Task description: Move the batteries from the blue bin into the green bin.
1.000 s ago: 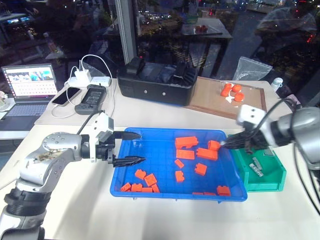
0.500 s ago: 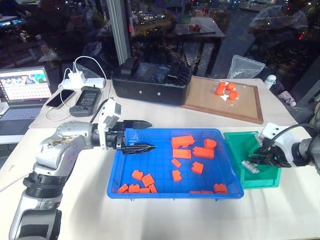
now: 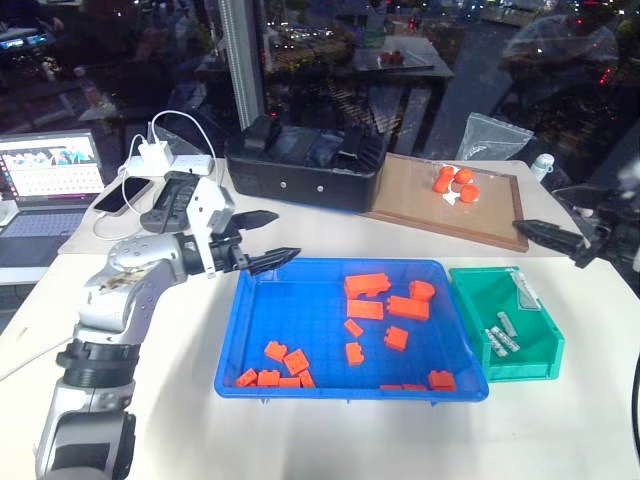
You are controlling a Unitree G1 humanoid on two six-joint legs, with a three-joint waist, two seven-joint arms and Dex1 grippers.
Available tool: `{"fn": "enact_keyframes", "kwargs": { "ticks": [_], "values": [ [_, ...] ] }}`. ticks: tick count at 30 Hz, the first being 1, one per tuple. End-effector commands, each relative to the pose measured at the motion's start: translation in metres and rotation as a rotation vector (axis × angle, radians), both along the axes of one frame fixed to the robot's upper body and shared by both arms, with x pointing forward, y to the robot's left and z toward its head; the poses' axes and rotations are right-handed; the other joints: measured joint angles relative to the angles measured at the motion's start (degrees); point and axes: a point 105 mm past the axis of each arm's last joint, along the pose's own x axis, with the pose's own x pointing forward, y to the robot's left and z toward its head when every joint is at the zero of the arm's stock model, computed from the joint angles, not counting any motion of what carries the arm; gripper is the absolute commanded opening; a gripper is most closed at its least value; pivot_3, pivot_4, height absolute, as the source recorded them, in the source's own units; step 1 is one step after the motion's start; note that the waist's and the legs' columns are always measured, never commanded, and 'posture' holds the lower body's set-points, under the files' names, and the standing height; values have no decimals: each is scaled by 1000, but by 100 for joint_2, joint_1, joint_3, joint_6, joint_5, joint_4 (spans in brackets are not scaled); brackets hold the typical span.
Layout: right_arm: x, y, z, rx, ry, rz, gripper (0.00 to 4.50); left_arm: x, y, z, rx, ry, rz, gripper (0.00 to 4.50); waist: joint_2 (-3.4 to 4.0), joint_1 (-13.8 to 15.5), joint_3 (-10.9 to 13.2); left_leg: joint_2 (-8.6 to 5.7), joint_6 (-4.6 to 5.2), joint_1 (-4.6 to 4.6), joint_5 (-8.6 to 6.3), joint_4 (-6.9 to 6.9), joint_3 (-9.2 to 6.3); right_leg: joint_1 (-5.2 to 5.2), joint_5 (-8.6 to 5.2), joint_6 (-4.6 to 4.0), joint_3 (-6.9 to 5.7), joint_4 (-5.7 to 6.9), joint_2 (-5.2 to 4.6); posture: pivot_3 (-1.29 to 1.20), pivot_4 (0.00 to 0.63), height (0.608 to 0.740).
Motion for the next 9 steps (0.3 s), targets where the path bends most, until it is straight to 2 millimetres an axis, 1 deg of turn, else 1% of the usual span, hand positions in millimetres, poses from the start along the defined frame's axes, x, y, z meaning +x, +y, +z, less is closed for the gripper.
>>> {"fn": "enact_keyframes", "kwargs": {
  "ticks": [1,4,7,9],
  "values": [
    [-10,-11,5,109,-88,-16,4480,0,13,6,-53,-24,93,4500,14,22,1,-4,0,-1,0,5,2,-1,0,2,0,3,-6,0,150,738],
    [-9,-19,-10,169,-53,-69,4480,1,18,-1,-84,-4,150,4500,25,33,3,-9,0,-5,0,21,0,3,6,13,5,3,-20,0,150,738],
    [-5,-20,-25,177,-14,-98,4480,0,16,-5,-109,6,157,4500,24,34,3,-11,1,-3,1,28,0,7,8,16,8,2,-20,0,150,738],
    [-3,-21,-31,186,6,-106,4480,-1,13,-8,-124,24,151,4500,23,32,3,-10,1,3,1,28,0,14,9,16,7,0,-20,0,150,738]
  ]
}}
